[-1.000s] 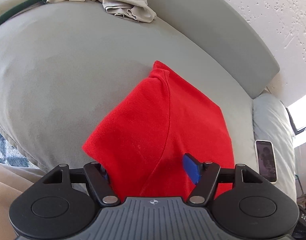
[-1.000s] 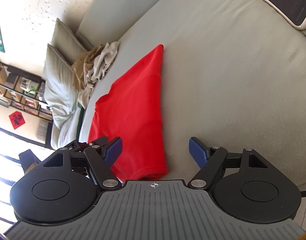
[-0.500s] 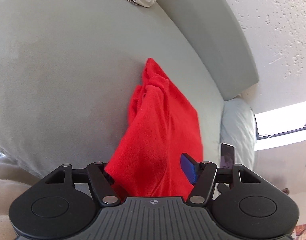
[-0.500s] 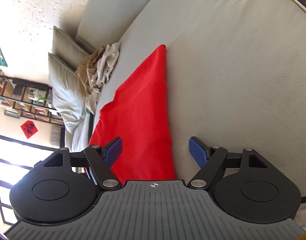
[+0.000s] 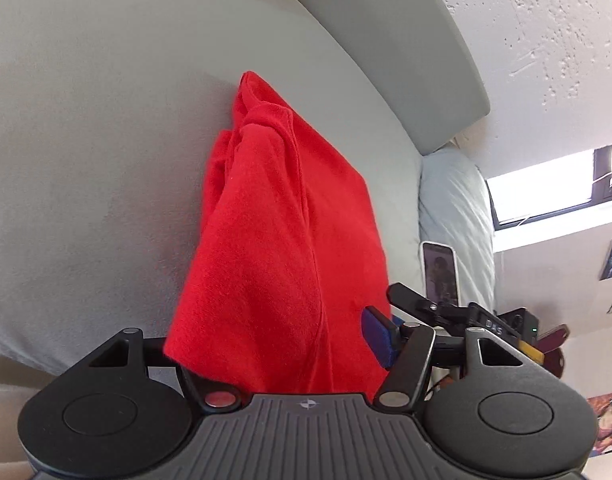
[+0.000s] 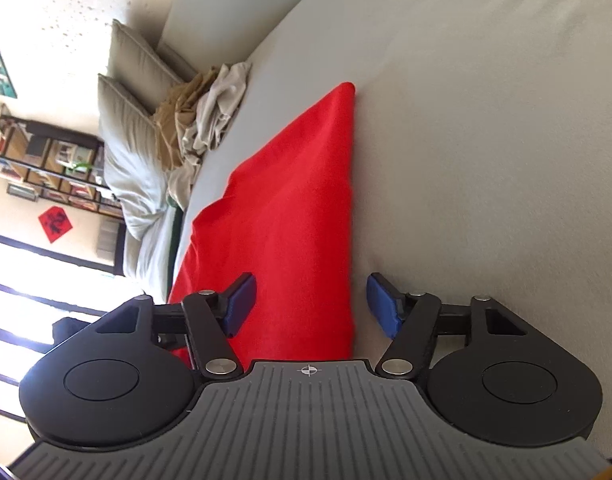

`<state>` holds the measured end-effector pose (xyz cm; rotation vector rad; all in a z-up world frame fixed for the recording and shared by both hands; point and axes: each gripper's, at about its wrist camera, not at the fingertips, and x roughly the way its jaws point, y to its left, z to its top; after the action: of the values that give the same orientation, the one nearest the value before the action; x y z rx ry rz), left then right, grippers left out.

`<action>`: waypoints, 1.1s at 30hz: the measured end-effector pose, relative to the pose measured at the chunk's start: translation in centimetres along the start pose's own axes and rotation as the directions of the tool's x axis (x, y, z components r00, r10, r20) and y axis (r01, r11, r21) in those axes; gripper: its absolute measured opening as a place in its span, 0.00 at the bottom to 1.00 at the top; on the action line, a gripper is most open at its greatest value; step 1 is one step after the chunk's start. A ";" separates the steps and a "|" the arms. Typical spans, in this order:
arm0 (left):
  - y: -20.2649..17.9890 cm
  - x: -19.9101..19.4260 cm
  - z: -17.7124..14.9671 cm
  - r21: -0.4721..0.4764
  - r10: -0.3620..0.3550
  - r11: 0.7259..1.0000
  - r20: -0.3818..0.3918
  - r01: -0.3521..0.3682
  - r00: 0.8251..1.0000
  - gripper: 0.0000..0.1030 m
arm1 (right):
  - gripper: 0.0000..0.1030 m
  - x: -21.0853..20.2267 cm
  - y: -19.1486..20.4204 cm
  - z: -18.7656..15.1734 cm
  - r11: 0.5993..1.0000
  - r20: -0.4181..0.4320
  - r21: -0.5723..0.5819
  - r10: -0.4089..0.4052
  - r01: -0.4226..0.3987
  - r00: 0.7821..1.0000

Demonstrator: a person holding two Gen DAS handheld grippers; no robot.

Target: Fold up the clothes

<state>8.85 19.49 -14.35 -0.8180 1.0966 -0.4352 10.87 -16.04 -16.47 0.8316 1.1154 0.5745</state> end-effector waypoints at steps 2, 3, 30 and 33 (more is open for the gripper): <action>0.7 0.7 0.2 -0.037 -0.030 0.999 0.006 0.030 1.000 0.59 | 0.51 1.3 -0.6 1.0 0.999 -0.015 0.021 0.041 -0.041 0.999; 0.9 1.0 0.3 -0.054 -0.044 0.998 0.010 0.045 0.999 0.59 | 0.46 2.0 -0.9 1.4 0.998 -0.021 0.031 0.062 -0.061 0.998; -21.9 6.8 -14.1 0.582 0.158 0.810 -0.102 -0.070 0.982 0.28 | 0.18 -18.9 1.3 -8.5 0.937 0.290 -0.037 -0.322 0.347 0.901; -26.9 11.0 -15.1 0.631 0.107 0.776 -0.121 -0.007 0.987 0.28 | 0.18 -23.5 -0.6 -9.4 0.914 0.371 0.027 -0.386 0.406 0.845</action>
<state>1.81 -10.60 -3.69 -0.1511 1.0152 -0.7726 -6.14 -31.66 -6.13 0.6043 0.8830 0.0892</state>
